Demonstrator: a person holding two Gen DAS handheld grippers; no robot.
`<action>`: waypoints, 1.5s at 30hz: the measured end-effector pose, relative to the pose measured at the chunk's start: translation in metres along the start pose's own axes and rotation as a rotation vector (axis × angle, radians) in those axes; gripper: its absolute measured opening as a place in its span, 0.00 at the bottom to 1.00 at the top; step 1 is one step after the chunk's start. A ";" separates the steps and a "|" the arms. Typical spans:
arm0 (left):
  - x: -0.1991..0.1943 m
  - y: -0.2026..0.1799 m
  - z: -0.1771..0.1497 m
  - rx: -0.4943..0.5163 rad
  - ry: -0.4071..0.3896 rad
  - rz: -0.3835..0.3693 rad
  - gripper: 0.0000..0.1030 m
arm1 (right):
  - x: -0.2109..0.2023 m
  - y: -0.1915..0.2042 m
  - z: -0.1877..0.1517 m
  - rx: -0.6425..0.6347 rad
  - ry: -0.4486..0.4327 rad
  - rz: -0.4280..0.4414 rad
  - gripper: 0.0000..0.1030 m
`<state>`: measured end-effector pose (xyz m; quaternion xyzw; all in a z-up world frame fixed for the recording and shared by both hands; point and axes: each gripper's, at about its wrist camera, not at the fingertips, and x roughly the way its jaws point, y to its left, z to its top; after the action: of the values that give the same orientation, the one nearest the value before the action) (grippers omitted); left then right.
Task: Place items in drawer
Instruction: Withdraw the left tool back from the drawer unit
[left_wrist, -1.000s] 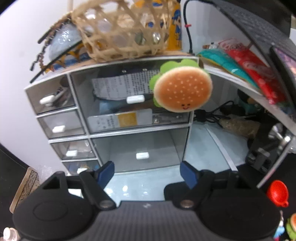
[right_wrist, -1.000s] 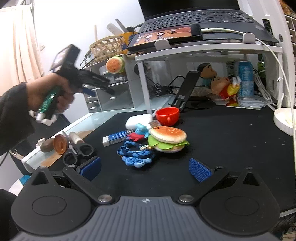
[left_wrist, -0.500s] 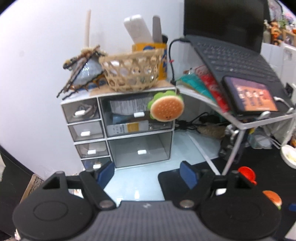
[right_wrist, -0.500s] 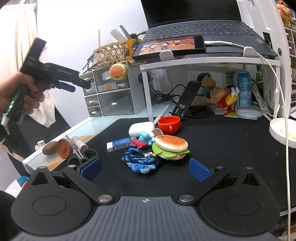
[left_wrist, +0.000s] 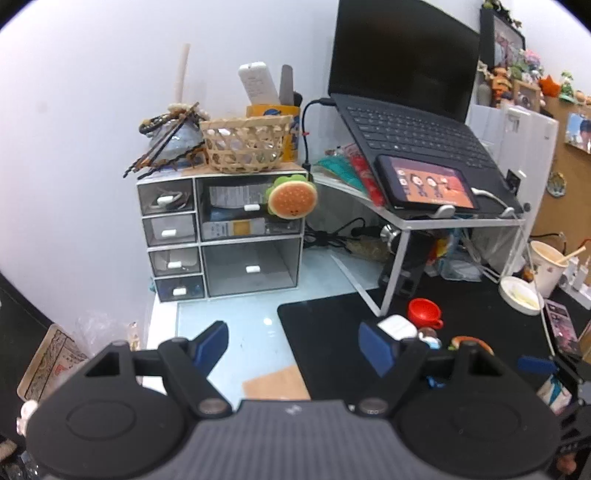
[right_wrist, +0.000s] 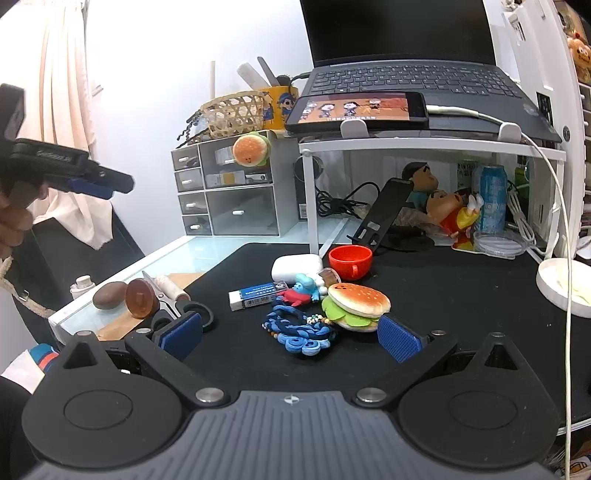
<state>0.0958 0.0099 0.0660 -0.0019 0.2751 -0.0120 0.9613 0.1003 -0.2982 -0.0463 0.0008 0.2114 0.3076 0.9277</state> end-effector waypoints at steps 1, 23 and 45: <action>-0.005 0.000 -0.003 -0.005 -0.007 0.015 0.78 | 0.000 0.001 0.000 -0.004 0.000 -0.002 1.00; -0.043 -0.015 -0.068 -0.021 -0.018 -0.062 0.78 | 0.000 0.015 0.000 -0.056 0.016 -0.027 1.00; -0.018 -0.035 -0.099 -0.089 0.016 -0.047 0.78 | 0.004 0.016 -0.003 -0.058 0.027 -0.017 1.00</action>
<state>0.0274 -0.0239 -0.0082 -0.0510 0.2831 -0.0222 0.9575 0.0923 -0.2833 -0.0484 -0.0320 0.2149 0.3057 0.9270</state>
